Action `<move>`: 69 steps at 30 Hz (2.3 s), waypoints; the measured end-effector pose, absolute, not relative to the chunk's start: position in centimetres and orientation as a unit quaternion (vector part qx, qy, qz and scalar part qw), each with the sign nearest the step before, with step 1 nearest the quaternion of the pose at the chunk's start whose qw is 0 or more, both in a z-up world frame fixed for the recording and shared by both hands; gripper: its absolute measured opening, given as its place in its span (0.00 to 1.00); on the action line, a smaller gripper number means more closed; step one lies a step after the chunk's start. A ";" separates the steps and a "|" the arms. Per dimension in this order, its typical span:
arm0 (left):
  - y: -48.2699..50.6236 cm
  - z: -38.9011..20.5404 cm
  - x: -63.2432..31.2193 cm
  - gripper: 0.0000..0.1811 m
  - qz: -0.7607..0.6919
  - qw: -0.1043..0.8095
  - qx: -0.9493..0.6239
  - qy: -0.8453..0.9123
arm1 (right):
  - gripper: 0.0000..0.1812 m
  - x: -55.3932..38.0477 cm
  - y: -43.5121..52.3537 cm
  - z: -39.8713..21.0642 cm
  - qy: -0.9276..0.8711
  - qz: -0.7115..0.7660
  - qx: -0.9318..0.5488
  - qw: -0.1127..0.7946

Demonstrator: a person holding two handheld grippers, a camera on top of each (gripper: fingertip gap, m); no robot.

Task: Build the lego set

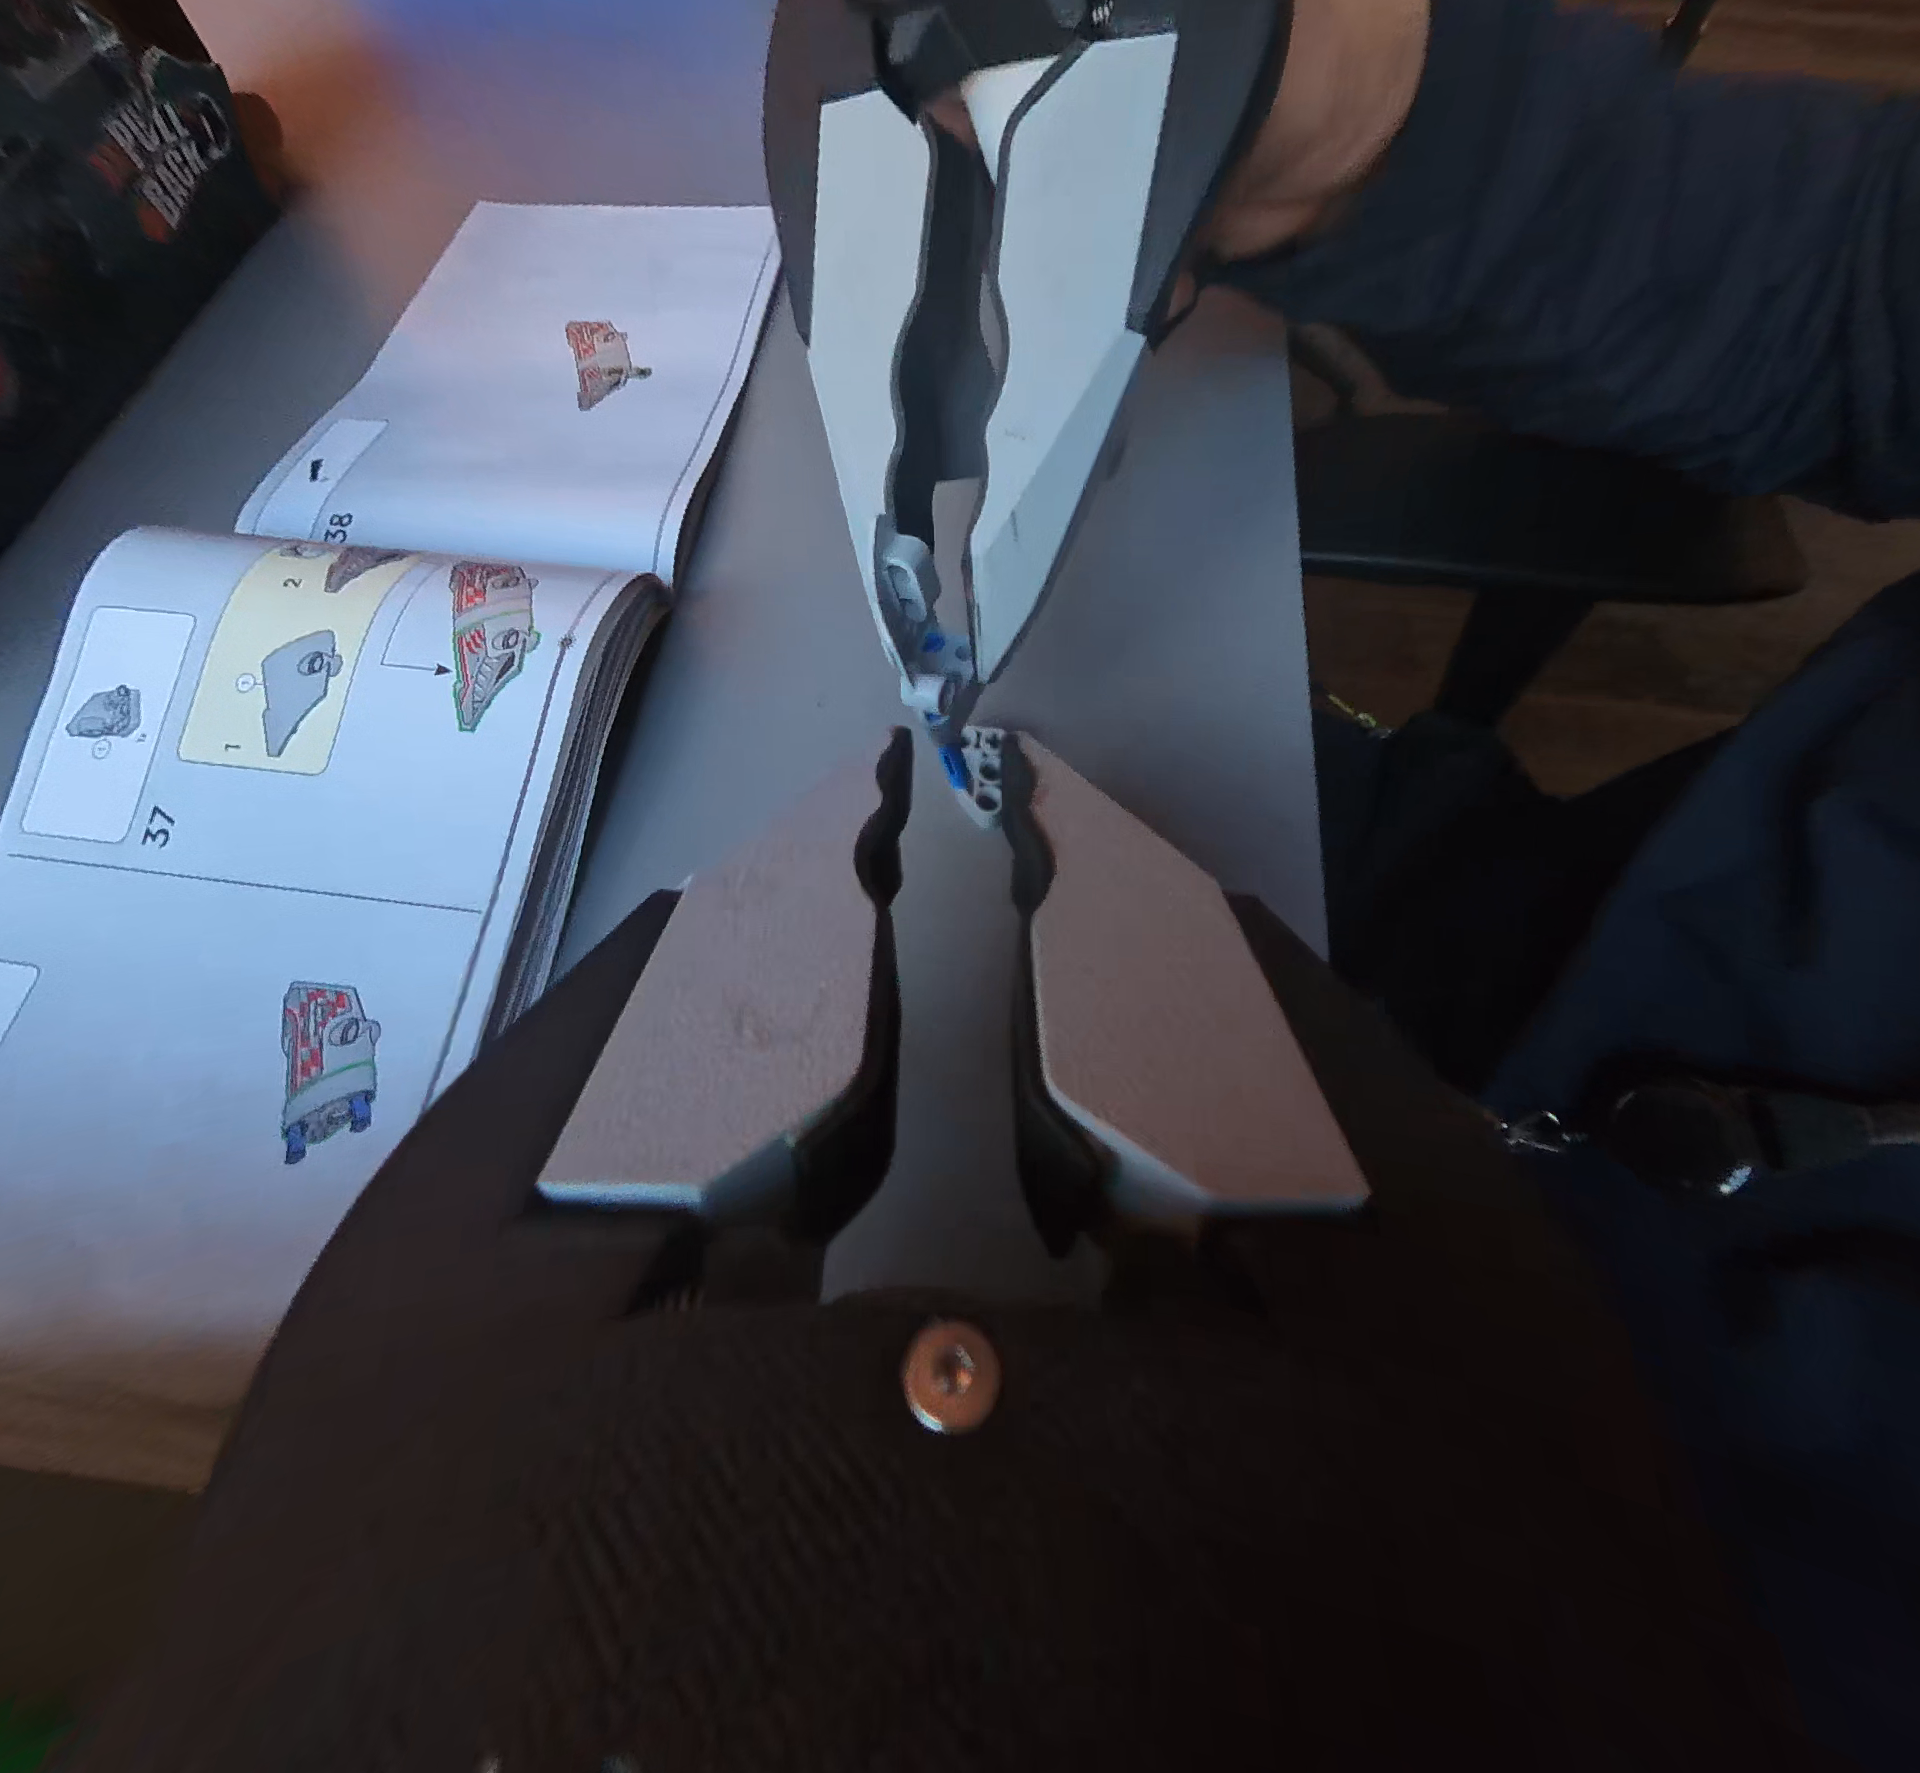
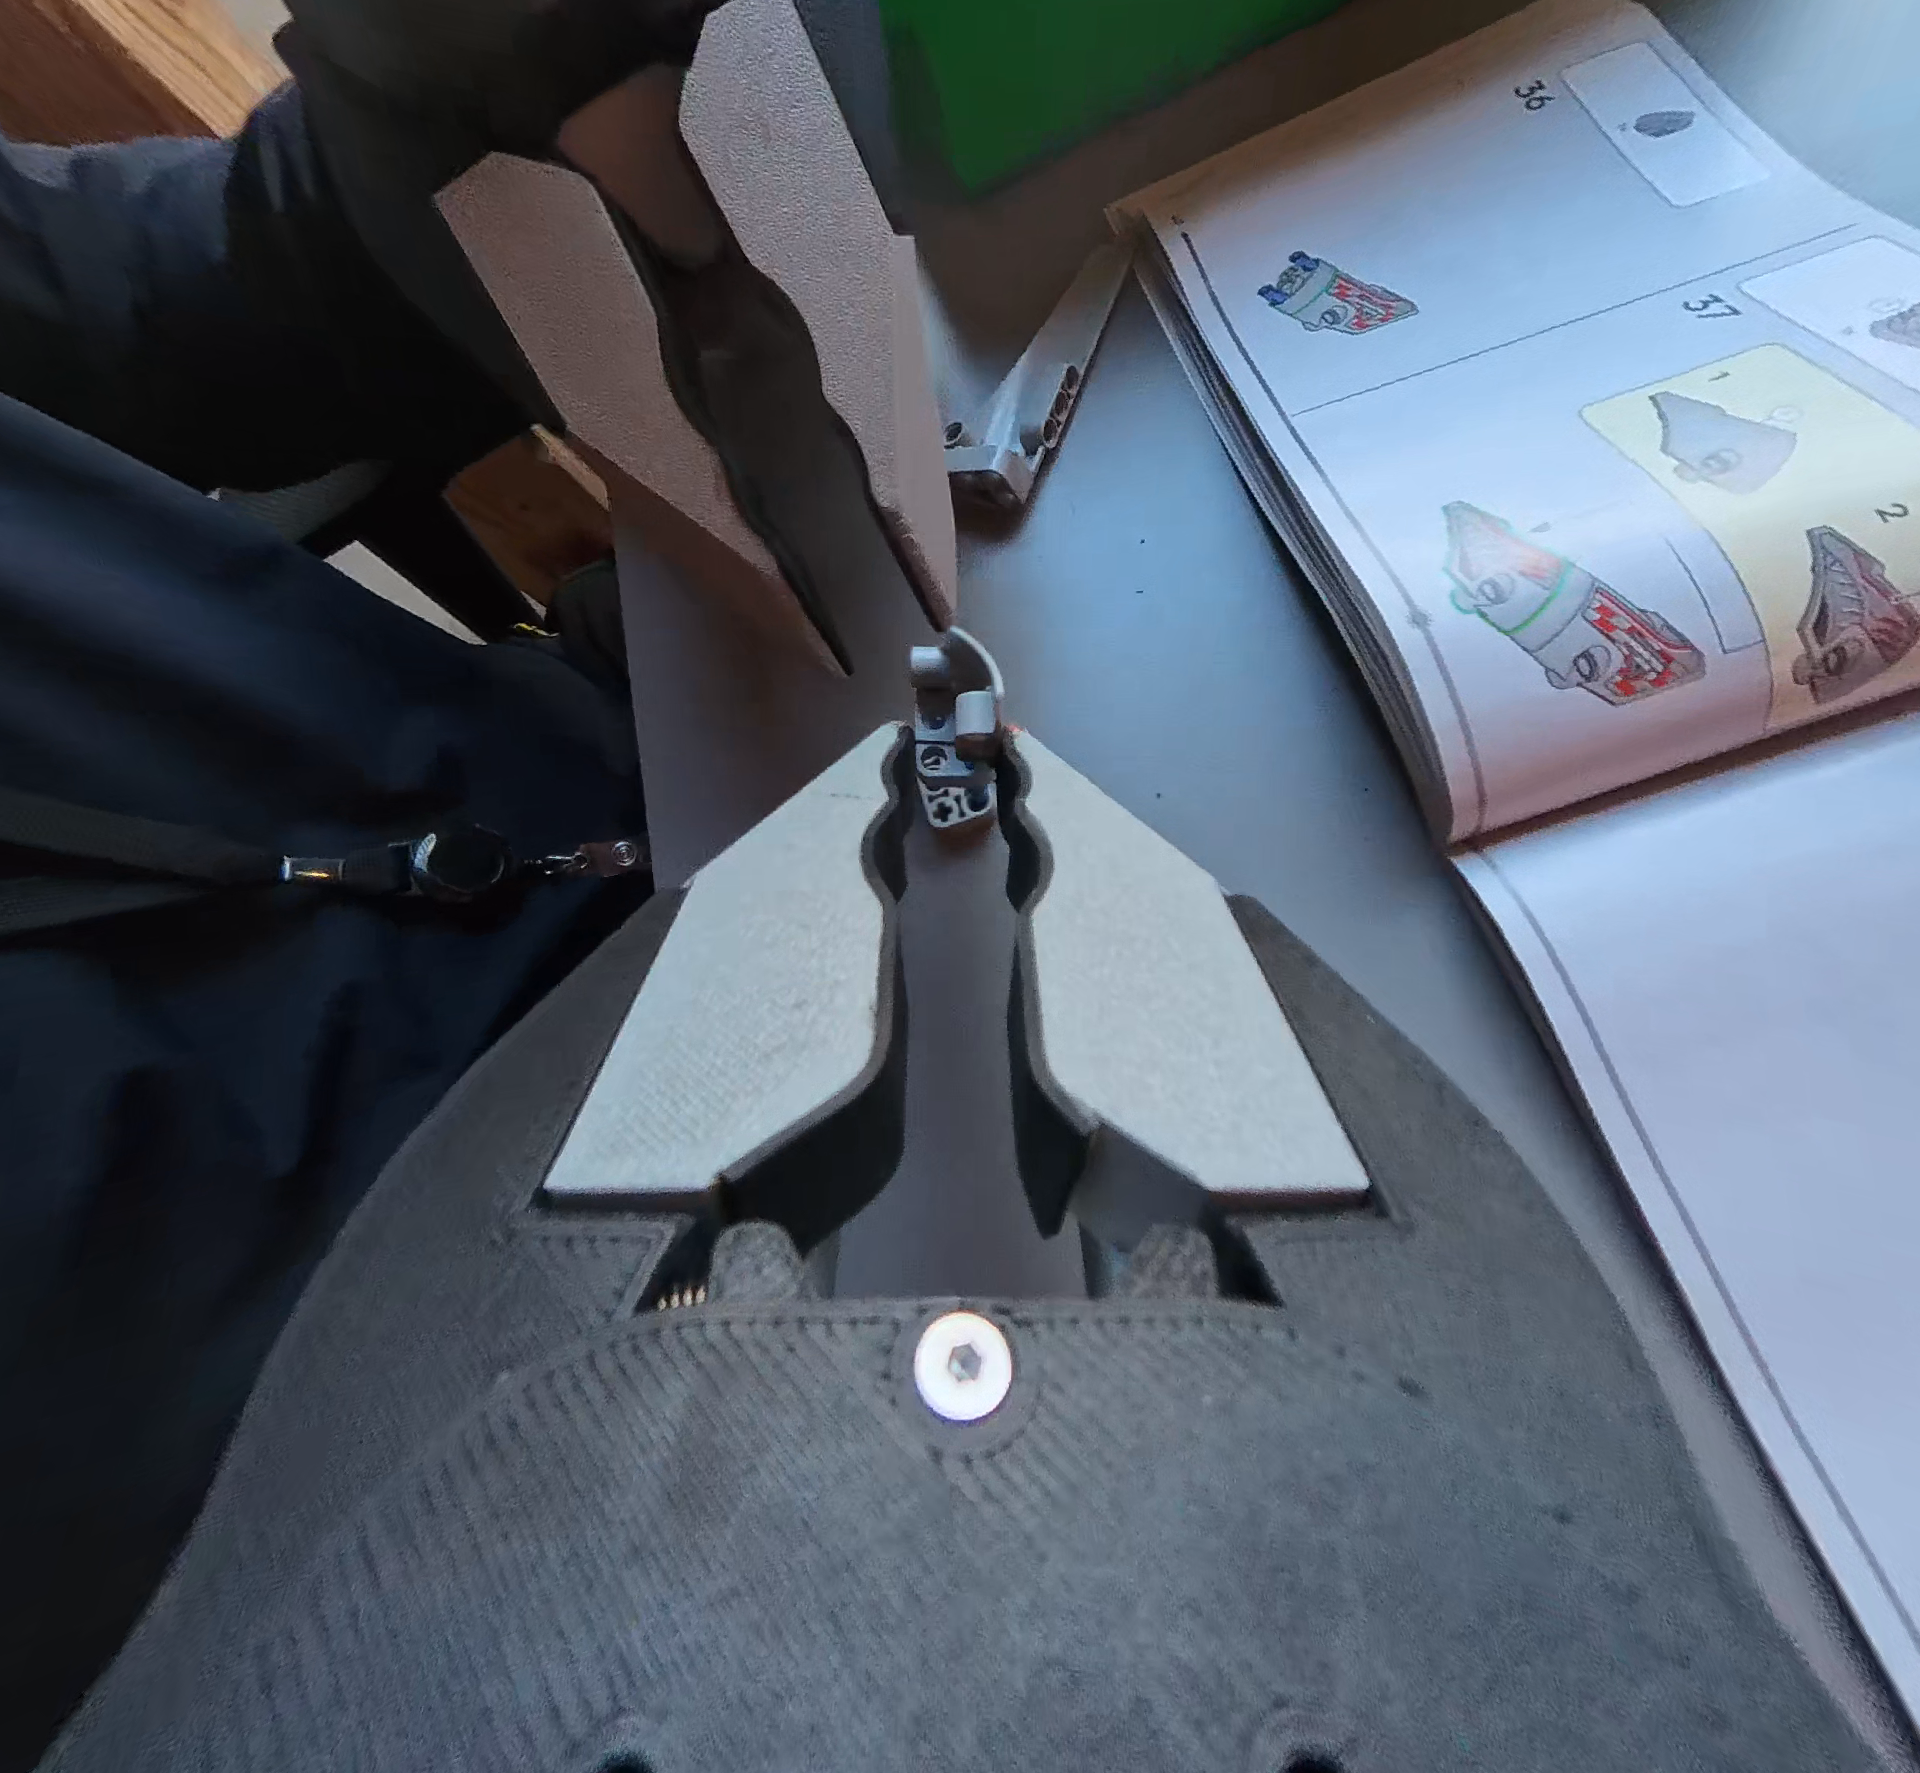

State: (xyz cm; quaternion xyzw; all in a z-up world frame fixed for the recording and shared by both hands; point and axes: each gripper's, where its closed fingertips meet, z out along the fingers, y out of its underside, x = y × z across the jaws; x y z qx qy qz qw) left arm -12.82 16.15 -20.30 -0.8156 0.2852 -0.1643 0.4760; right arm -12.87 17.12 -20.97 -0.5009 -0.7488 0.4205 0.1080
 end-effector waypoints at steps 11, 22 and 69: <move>16.9 -20.0 -12.2 0.04 -0.168 0.486 -0.803 0.301 | 0.07 -12.3 16.8 -20.9 -0.743 0.381 -0.539 0.110; 16.4 -19.0 -11.8 0.03 -0.219 0.498 -0.787 0.292 | 0.07 -11.8 16.6 -20.9 -0.757 0.381 -0.514 0.132; 15.3 -18.3 -14.2 0.02 -0.132 0.550 -0.797 0.215 | 0.07 -12.1 16.7 -20.8 -0.805 0.384 -0.424 0.156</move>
